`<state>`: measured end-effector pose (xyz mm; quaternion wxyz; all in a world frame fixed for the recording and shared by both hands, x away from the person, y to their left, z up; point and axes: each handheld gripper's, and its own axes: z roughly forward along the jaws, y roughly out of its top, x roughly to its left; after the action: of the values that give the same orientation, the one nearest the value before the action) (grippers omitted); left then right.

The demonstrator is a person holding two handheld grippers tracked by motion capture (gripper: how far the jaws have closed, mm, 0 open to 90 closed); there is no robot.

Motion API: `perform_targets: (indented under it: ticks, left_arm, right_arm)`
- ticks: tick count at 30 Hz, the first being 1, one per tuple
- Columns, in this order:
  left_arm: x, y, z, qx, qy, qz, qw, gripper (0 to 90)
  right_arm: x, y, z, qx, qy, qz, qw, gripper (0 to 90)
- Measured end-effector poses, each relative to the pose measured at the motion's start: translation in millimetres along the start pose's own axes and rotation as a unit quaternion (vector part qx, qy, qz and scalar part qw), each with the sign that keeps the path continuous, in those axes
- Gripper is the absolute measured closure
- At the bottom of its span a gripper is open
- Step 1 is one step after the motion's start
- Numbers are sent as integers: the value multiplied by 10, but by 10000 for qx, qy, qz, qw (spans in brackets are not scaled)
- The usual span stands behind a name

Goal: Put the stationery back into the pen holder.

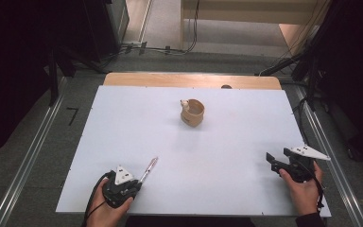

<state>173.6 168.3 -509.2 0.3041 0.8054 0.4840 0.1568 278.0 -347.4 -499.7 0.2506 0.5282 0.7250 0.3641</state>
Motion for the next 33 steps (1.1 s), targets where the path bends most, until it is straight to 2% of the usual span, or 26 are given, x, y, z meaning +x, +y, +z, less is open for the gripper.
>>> perform_targets:
  ticks: [11, 21, 24, 33]
  left_arm:
    - [15, 21, -86, -449, 47, -52, 9990, 806]
    - [29, 35, -181, -974, 108, -139, 9951, 811]
    - [44, 39, -190, -1037, 124, -143, 9944, 816]
    - [91, 54, -202, -1190, -73, -257, 9925, 818]
  right_arm:
    - [2, -1, 2, 15, -3, 3, 10000, 250]
    - [5, -2, 4, 16, -13, 0, 10000, 250]
    - [5, 0, 2, 12, -9, -3, 10000, 251]
    - [13, 5, -11, -33, -13, -23, 10000, 252]
